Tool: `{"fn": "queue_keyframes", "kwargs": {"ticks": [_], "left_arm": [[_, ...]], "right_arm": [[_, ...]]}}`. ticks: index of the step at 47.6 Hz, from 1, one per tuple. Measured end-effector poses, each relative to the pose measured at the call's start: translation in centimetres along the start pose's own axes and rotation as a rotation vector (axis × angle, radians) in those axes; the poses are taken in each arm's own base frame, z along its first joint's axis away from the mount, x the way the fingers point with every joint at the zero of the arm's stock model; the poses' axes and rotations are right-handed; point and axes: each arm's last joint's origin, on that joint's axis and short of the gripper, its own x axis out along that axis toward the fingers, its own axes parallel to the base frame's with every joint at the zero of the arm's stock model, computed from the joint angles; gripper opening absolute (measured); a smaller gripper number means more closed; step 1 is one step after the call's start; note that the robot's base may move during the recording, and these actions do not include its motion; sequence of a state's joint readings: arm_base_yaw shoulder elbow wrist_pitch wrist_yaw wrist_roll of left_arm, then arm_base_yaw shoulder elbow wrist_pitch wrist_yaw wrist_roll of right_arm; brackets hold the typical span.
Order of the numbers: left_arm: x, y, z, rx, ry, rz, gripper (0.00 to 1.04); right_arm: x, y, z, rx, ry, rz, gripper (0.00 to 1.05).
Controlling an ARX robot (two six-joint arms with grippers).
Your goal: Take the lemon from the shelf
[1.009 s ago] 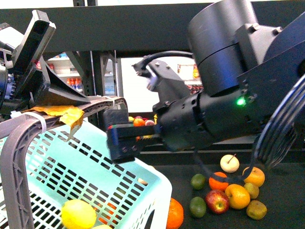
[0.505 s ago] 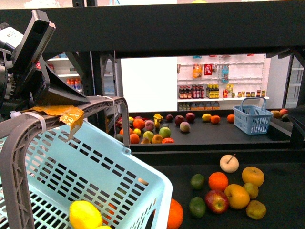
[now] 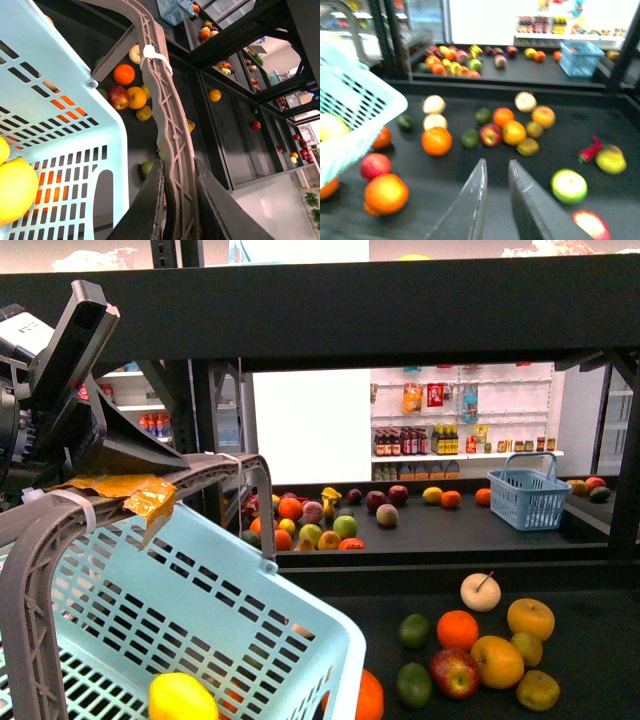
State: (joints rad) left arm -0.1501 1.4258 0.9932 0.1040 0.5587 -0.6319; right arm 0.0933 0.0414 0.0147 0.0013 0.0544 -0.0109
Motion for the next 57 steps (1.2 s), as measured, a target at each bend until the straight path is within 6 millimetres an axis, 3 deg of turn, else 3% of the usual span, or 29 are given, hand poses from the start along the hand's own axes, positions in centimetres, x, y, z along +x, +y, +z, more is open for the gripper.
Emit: {"fn": "queue_keyframes", "kwargs": {"ticks": [3,21,48,57], "left_arm": [[0.01,0.00,0.00,-0.001,-0.001,0.002,0.12],[0.01,0.00,0.00,0.000,-0.001,0.001,0.12],[0.01,-0.01,0.00,0.000,0.000,0.001,0.12],[0.01,0.00,0.00,0.000,-0.001,0.001,0.12]], "right_arm": [[-0.20,-0.65,0.22,0.001,-0.030,-0.038,0.02],[-0.23,-0.73,0.24,0.004,-0.033,-0.038,0.03],[-0.23,-0.74,0.24,0.005,-0.033,-0.038,0.97],[-0.23,-0.74,0.24,0.006,-0.033,-0.038,0.97]]}}
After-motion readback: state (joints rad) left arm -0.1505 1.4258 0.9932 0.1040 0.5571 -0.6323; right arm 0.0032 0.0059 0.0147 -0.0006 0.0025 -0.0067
